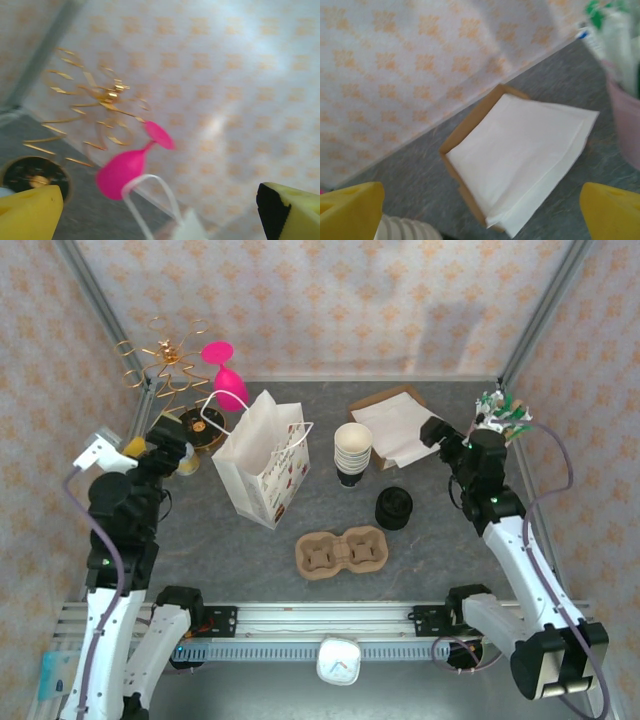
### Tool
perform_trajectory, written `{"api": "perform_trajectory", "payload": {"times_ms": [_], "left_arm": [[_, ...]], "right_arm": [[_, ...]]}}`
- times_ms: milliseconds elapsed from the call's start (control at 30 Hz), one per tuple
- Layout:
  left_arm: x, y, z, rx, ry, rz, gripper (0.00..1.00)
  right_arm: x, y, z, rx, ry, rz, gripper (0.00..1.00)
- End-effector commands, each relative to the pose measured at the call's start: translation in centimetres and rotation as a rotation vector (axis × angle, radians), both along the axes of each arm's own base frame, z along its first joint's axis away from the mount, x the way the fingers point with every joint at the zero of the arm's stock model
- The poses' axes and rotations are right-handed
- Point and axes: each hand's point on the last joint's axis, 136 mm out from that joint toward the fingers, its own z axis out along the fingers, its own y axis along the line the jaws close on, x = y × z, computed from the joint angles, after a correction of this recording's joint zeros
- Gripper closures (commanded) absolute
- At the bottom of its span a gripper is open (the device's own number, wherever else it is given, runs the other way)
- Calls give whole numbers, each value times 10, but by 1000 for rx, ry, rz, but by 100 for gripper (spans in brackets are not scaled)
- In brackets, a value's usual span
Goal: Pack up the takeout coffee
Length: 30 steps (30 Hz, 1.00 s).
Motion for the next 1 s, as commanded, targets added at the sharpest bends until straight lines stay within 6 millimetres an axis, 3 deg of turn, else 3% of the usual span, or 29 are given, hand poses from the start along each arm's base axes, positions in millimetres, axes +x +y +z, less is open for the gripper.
{"api": "perform_trajectory", "payload": {"times_ms": [0, 133, 267, 500, 567, 667, 767, 967], "left_arm": [[0, -56, -6, -34, 107, -300, 2], [-15, -99, 20, -24, 54, -476, 5], [-17, -151, 19, -14, 79, -651, 10], [-54, -274, 19, 197, 100, -874, 11], [-62, -305, 7, 217, 116, -945, 13], [-64, -341, -27, 210, 164, -1023, 20], [-58, -361, -61, 147, 224, -1034, 24], [-30, -385, -137, 79, 423, -945, 33]], "right_arm": [[-8, 20, 0, 0, 99, 79, 0], [-8, 36, 7, 13, 132, 131, 0], [-6, 55, 10, -13, 156, 172, 0], [-1, 75, 11, -62, 199, 207, 3], [1, 76, 10, -70, 217, 210, 6], [5, 80, 3, -74, 252, 215, 12], [9, 87, 0, -83, 279, 224, 21], [12, 101, -7, -156, 339, 232, 30]]}}
